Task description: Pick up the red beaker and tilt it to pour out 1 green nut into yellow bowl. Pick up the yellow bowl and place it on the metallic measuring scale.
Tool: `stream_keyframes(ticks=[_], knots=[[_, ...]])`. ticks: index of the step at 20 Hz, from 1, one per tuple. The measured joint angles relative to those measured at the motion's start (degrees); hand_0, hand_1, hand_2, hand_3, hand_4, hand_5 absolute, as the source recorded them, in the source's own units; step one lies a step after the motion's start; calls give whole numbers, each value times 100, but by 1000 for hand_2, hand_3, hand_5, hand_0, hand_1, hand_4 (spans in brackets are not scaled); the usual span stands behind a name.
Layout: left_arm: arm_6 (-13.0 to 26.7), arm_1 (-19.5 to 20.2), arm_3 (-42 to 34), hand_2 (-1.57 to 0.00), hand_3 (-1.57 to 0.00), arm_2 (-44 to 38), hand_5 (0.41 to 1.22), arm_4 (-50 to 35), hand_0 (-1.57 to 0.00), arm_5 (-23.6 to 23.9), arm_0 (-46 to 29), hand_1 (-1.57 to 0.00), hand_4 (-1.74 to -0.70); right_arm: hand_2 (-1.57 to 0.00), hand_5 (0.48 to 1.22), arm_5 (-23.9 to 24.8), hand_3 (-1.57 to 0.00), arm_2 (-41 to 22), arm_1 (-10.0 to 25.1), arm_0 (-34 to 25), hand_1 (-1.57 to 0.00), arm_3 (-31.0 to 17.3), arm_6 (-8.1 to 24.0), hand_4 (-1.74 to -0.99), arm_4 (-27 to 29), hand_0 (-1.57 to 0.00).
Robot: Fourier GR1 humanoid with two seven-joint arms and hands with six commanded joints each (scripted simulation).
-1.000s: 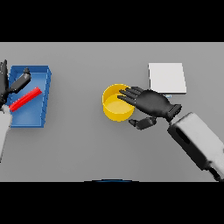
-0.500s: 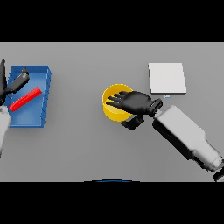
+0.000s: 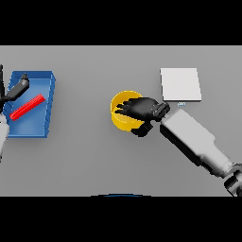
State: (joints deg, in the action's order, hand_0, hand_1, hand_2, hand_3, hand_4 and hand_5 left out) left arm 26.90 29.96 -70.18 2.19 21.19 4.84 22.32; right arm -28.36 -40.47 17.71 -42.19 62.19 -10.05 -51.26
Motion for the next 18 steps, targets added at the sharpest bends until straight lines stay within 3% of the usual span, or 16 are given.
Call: stream_keyframes(ticks=[3,4,5,6,9,11,13,16,18], knots=[[-61,32,51,1,1,-35,701,-33,1,-26,47,1,-750,-71,805,-191,-141,46,-131,72,-36,-106,236,-1302,87,-26],[-28,7,73,1,1,-23,701,-9,1,8,49,1,-752,-147,839,-244,-182,86,-79,90,-135,-43,229,-1321,130,-161],[-74,29,81,1,1,-20,700,6,1,9,41,1,-754,-375,915,-250,-236,65,-99,92,-422,-51,267,-1351,110,-443],[-97,10,92,1,1,-27,703,-15,1,9,52,1,-755,-614,976,-241,-309,40,-56,88,-652,-50,101,-1394,120,-669],[-100,13,233,1,1,-22,701,20,1,18,162,1,-756,-1081,1096,-351,-706,35,-13,102,-1100,31,27,-1557,198,-1109],[-132,-6,191,1,1,3,698,37,1,38,102,1,-751,-1176,1141,-511,-1007,30,-5,44,-1270,10,21,-1623,279,-1275],[-146,17,129,1,1,4,692,30,1,18,44,1,-747,-1234,1170,-571,-1210,36,63,94,-1378,125,102,-1666,324,-1382],[-118,56,97,1,1,29,689,46,1,-46,71,1,-735,-1281,1195,-434,-1365,-10,70,93,-1472,110,123,-1702,349,-1474],[-127,75,142,1,1,8,686,35,1,-52,59,1,-733,-1288,1204,-400,-1389,10,82,98,-1508,103,116,-1716,425,-1509]])
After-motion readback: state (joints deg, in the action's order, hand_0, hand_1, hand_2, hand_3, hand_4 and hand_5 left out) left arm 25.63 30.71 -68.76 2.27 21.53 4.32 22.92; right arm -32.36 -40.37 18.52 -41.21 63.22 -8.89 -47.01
